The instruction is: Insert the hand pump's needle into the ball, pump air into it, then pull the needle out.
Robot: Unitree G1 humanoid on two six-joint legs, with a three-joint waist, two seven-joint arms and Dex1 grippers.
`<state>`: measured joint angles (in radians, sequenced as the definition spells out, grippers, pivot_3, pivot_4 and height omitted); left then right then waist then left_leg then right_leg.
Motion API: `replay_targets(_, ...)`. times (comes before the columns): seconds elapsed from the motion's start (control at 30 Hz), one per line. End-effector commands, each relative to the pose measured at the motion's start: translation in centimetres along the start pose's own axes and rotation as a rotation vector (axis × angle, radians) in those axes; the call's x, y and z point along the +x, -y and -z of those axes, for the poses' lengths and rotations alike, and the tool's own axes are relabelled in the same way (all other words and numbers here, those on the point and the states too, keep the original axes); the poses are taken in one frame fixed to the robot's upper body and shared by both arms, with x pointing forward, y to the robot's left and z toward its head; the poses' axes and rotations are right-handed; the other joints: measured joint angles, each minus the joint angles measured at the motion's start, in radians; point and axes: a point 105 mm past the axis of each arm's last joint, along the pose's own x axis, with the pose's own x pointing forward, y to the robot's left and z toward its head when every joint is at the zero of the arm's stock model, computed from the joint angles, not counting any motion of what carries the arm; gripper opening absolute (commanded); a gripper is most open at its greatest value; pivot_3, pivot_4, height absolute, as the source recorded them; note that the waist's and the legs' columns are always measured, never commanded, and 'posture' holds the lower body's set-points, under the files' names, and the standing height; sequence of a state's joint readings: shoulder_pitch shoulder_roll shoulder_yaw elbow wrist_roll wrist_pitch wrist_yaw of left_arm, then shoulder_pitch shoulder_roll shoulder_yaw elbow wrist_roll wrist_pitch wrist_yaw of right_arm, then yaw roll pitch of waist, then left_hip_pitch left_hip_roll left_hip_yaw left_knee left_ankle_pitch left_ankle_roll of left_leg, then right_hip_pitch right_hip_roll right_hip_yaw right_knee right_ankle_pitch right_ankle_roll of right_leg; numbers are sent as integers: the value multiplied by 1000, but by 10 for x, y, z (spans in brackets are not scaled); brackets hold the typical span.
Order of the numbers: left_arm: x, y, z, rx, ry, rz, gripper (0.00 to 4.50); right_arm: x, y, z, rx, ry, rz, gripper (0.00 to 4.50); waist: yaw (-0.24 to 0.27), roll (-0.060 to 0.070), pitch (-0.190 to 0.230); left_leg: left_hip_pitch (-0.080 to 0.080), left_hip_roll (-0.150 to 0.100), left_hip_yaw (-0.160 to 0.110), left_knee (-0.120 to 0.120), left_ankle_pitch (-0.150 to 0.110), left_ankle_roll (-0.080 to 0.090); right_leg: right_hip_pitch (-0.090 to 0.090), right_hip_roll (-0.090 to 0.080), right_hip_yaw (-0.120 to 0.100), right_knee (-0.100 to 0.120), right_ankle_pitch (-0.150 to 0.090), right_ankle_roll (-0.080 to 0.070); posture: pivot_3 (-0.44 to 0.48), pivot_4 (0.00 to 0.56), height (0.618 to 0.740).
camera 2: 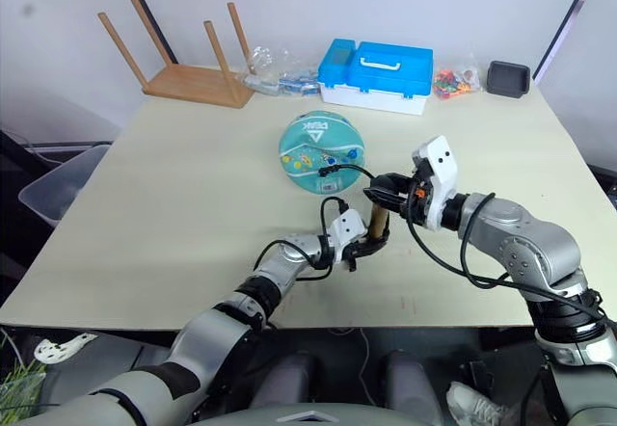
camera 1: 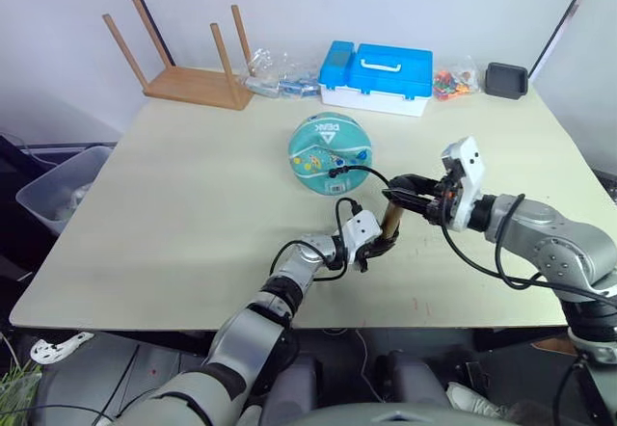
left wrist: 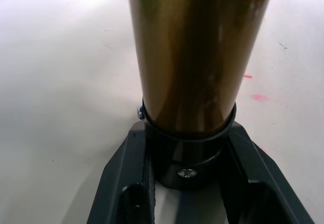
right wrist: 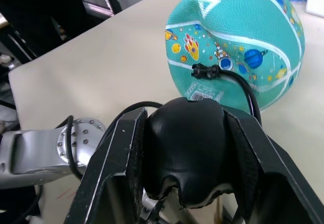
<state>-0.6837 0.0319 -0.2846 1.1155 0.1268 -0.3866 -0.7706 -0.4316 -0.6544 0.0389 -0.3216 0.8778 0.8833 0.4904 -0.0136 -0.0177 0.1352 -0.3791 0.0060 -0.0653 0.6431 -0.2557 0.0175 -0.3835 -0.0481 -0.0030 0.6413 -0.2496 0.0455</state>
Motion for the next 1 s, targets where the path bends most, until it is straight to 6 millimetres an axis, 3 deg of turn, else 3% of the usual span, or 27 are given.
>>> replay_targets(0.03,-13,19,50,-92,-172,44,1090,-20,-3,-41,-65,54,13,1630,1,2,2,0,0,0,0,0,0,0,0,0,0,0,0,0,150,740)
replay_targets(0.1,-13,19,50,-93,-176,43,1090,-32,-10,-73,-103,112,-3,1630,4,8,10,-2,-1,0,0,0,0,-2,-1,0,0,0,0,0,150,740)
replay_targets(0.23,-13,18,49,-95,-175,45,1090,-56,-24,-126,-156,210,-27,1630,7,7,16,-5,-4,0,1,0,0,-4,-3,0,0,3,-3,0,150,740)
replay_targets(0.4,-13,19,49,-97,-172,49,1090,-80,-38,-164,-191,278,-38,1629,9,8,17,-16,-3,0,6,0,0,-13,-3,-1,1,4,-3,0,150,740)
replay_targets(0.47,-13,20,50,-96,-172,52,1090,-84,-39,-167,-193,275,-36,1629,8,6,18,-17,-4,0,6,0,0,-13,-4,-1,1,4,-2,0,150,740)
replay_targets(0.57,-12,21,50,-95,-171,55,1090,-76,-33,-151,-173,214,-19,1629,9,6,18,-17,-3,1,6,0,0,-13,-4,-1,1,4,-2,0,150,740)
replay_targets(0.67,-12,22,50,-94,-165,56,1090,-54,-16,-107,-95,112,1,1629,9,3,16,-17,-3,0,6,0,0,-12,-3,-1,1,4,-2,0,150,740)
replay_targets(0.87,-15,22,52,-95,-166,51,1090,-28,1,-41,-24,-26,17,1629,-3,-1,10,-11,-3,2,6,0,0,-9,-2,0,2,2,0,0,150,740)
replay_targets(1.0,-15,23,53,-98,-164,48,1090,-6,15,19,42,-144,38,1629,-5,-3,5,2,1,2,3,0,0,2,2,0,1,0,1,0,150,740)
